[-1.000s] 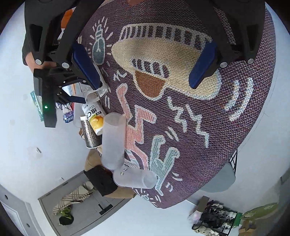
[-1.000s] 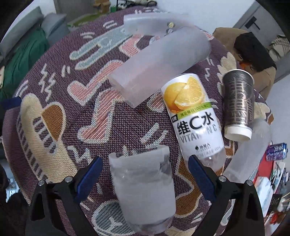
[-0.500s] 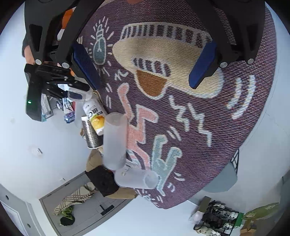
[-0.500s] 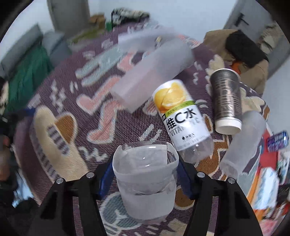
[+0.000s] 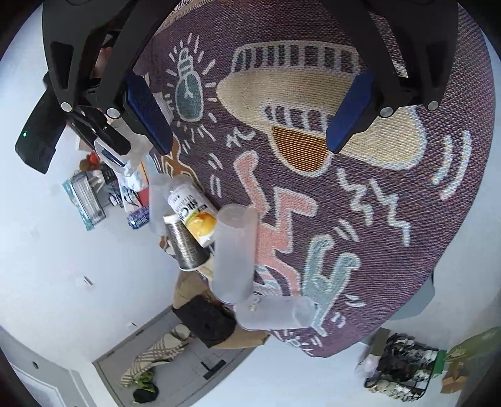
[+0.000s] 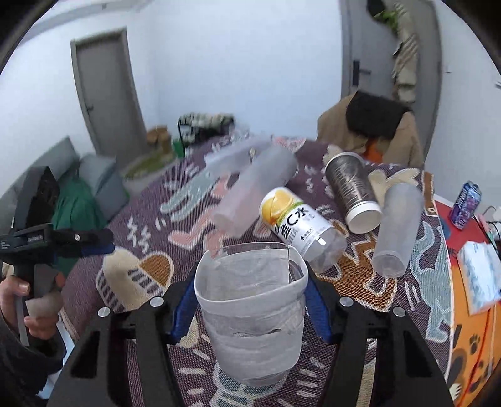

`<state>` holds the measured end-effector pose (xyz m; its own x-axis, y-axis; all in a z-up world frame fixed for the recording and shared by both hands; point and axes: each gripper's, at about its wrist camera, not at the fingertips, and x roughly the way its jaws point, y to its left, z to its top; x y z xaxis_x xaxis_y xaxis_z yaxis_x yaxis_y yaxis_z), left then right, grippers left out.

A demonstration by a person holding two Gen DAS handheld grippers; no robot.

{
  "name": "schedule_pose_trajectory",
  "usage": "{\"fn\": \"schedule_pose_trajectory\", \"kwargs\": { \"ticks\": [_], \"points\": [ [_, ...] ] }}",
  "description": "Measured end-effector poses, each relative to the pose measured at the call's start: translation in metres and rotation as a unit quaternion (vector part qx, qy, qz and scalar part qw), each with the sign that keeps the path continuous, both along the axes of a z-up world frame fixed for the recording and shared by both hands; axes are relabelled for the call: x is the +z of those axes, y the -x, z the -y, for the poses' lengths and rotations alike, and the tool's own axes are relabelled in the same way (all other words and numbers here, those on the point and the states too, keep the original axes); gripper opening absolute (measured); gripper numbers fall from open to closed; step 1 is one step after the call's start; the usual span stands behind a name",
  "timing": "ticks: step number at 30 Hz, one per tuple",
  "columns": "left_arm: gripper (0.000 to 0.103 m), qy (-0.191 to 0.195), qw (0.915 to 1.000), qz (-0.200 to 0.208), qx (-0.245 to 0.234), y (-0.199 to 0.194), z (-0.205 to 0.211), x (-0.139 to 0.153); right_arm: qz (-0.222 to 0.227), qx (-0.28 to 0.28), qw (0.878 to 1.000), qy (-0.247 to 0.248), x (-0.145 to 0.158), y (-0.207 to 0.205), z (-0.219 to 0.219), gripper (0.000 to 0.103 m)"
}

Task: Flip cup upright
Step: 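Turn the clear cup upright with the right tool and lower it onto the rug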

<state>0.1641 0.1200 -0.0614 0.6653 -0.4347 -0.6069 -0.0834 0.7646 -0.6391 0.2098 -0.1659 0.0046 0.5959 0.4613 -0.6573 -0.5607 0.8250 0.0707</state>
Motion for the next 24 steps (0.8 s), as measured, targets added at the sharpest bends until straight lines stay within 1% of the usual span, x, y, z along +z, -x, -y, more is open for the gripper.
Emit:
{"fn": "schedule_pose_trajectory", "kwargs": {
  "ticks": [2, 5, 10, 16, 20, 23, 24],
  "points": [
    [0.097, -0.003, 1.0, 0.001, -0.007, 0.0, 0.005, 0.001, 0.017, -0.018, 1.0, -0.019, -0.003, 0.008, 0.008, 0.06],
    [0.097, -0.005, 0.9999, 0.002, -0.015, 0.0, 0.01, 0.003, 0.036, -0.045, 0.998, -0.032, -0.009, 0.017, 0.014, 0.061],
    [0.097, 0.005, 0.9995, 0.016, -0.025, 0.006, 0.016, 0.008, 0.056, -0.054, 0.995, -0.055, -0.027, 0.029, 0.015, 0.061],
    [0.097, 0.004, 0.9997, 0.019, -0.017, 0.026, 0.016, 0.017, 0.099, -0.066, 0.991, -0.056, -0.046, 0.037, 0.016, 0.062],
    [0.097, -0.006, 0.9996, 0.025, -0.005, 0.047, 0.011, 0.027, 0.096, -0.074, 0.991, -0.062, -0.055, 0.039, 0.022, 0.063],
    [0.097, -0.012, 0.9995, 0.03, 0.004, 0.064, 0.009, 0.033, 0.08, -0.08, 0.991, -0.072, -0.056, 0.041, 0.027, 0.065],
    [0.097, -0.011, 0.9994, 0.031, 0.006, 0.067, 0.008, 0.034, 0.075, -0.079, 0.991, -0.077, -0.056, 0.043, 0.028, 0.067]
  ]
}}
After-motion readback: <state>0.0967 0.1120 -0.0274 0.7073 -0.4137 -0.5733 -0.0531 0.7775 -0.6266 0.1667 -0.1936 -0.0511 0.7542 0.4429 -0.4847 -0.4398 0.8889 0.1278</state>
